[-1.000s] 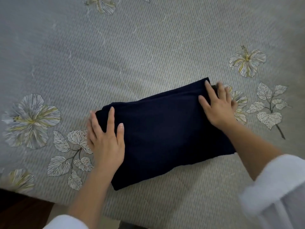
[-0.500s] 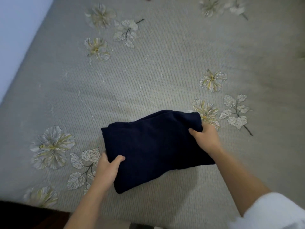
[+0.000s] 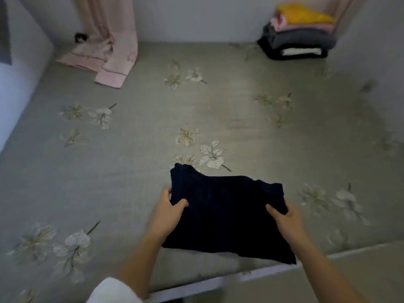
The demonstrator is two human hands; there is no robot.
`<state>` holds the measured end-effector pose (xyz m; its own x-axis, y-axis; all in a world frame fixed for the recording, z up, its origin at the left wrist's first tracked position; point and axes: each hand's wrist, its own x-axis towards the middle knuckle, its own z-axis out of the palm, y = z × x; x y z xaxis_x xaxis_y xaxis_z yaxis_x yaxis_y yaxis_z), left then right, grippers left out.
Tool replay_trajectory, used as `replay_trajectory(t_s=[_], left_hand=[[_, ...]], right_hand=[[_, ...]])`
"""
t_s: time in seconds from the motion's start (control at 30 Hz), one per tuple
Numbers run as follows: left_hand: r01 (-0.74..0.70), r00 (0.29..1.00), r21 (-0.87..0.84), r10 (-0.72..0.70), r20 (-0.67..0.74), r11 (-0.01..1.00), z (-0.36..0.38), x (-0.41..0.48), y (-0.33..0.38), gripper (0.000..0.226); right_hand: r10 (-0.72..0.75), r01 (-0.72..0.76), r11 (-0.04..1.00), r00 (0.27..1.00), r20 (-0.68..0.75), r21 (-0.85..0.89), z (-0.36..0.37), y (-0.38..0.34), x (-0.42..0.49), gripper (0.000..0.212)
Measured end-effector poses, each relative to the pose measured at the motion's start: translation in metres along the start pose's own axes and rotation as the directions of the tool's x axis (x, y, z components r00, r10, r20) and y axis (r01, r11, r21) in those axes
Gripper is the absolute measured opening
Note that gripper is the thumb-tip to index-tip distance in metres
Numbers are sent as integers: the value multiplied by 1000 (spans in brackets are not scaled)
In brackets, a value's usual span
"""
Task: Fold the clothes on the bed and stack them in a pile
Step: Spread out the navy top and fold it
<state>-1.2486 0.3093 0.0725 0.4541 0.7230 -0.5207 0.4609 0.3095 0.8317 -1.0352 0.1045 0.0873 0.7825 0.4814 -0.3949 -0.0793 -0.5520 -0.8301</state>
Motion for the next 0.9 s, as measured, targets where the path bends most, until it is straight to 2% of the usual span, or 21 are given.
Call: replay_trajectory(t_s=[0.13,0.3,0.47,0.63,0.9], left_hand=[[-80,992,75,72,103,994,105,-47,24,40],[-124,969,120,94,228,985,228,-108,57,43],[-215,919,145,150,365,966,332,-145,104,41],[-281,859,161,173,482,946,422,-147,149,42],[-301,807,117,187,560,947,584,-104,221,34]], right_hand=[[-8,14,998,994,-110,53,-111,42,-27,16],[-31,49,996,971,-236,73,-246,76,-65,16],[9,43,989,937,-350,141,-359,98,-91,13],[30,77,973,893,-448,219,-445,115,-87,15],[30,80,981,839,-543,177,-583,130,-7,19]])
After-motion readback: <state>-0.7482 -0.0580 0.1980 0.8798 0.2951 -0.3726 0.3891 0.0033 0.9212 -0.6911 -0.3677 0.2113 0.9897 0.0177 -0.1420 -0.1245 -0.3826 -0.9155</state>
